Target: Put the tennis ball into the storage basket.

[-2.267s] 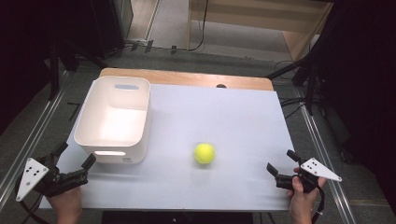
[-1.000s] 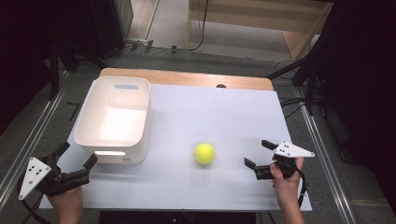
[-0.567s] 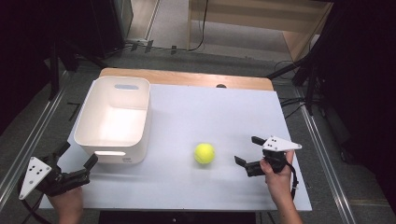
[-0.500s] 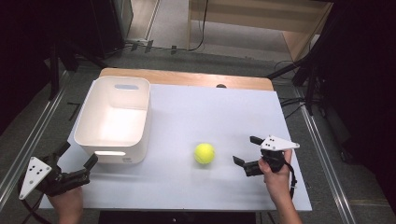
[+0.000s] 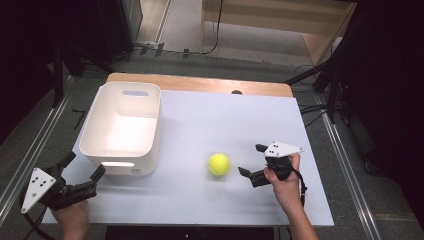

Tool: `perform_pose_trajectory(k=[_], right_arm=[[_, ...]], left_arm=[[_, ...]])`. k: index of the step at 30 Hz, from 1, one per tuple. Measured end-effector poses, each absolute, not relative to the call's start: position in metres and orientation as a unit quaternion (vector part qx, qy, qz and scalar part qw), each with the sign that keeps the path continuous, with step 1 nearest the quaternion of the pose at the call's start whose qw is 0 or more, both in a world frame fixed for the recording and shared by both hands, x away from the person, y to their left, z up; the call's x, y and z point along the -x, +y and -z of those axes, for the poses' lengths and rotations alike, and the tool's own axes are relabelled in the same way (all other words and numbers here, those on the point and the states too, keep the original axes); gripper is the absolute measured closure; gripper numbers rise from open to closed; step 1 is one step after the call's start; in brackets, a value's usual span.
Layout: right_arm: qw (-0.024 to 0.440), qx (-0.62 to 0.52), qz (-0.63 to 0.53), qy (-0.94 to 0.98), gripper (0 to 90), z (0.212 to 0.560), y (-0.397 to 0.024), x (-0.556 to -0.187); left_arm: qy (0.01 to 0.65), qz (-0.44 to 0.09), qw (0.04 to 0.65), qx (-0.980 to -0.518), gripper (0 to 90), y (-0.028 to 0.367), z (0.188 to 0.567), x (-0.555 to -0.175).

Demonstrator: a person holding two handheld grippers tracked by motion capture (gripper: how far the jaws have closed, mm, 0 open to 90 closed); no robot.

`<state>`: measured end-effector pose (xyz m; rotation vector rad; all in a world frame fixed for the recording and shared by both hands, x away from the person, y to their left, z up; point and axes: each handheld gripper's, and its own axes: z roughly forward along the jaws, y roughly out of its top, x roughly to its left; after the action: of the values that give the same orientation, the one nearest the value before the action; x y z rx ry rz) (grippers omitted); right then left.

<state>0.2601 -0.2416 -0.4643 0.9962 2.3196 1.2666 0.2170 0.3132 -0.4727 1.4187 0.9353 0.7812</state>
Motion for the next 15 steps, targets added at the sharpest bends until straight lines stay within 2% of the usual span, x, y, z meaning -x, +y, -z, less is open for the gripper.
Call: perform_pose_trajectory(k=[15], right_arm=[[0.132, -0.333, -0.412, 0.837, 0.0, 0.468, -0.219, -0.271]], left_arm=[[0.402, -0.336, 0.594, -0.611, 0.0, 0.313, 0.473, -0.217]])
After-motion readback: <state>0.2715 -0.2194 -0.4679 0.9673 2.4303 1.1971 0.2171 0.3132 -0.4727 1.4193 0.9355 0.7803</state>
